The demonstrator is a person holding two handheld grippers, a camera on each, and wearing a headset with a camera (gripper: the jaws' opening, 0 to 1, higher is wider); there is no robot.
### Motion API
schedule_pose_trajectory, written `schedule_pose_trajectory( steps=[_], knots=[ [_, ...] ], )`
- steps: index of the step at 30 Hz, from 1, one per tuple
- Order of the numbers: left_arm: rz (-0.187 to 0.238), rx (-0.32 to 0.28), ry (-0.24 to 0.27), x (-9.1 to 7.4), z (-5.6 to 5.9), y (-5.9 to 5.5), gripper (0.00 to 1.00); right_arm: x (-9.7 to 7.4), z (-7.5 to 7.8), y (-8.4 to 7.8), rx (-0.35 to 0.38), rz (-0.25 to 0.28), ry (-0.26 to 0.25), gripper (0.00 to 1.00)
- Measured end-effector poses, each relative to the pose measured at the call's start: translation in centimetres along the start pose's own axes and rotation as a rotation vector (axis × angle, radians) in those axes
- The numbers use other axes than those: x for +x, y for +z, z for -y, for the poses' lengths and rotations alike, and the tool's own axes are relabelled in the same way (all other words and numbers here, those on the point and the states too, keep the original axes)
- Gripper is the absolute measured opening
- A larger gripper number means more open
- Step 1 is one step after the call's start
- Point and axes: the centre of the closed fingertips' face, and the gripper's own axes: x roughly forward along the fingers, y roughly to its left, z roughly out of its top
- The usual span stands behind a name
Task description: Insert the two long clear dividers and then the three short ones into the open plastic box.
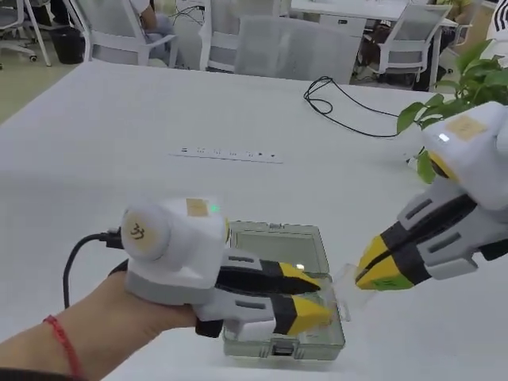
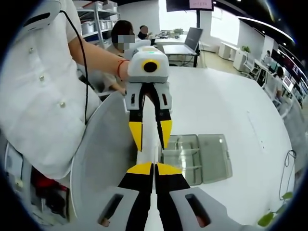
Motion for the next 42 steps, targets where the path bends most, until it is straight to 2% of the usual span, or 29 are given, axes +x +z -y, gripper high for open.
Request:
schedule_pose_trajectory(
  steps=[5,12,16,22,25,33,42],
  knots=[
    [-0.021,0.007,0.066,-1.4,-1.7,-1.1,0.37,0.6,1.7,-0.4,0.009,-0.001,-0.045,0.03],
    [-0.083,0.029,0.136,-3.2,-3.6,-3.2,0.63,2.2,4.3,-0.9,0.041,0.004,-0.101,0.03],
    [-0.105,0.036,0.16,-4.1,-4.5,-4.1,0.79,3.7,4.9,-1.3,0.043,-0.001,-0.111,0.03],
    [-0.131,0.029,0.183,-4.9,-5.3,-5.2,0.92,5.8,5.5,-1.6,0.054,-0.002,-0.113,0.03],
    [-0.143,0.026,0.185,-5.1,-5.4,-5.7,0.94,6.9,6.2,-2.4,0.066,-0.005,-0.114,0.03],
    [-0.145,0.021,0.188,-5.2,-5.6,-6.3,1.0,8.8,7.2,-4.0,0.078,-0.008,-0.11,0.03],
    [-0.152,0.013,0.194,-5.6,-6.0,-6.8,1.0,9.5,7.4,-4.0,0.084,-0.006,-0.11,0.03]
  ],
)
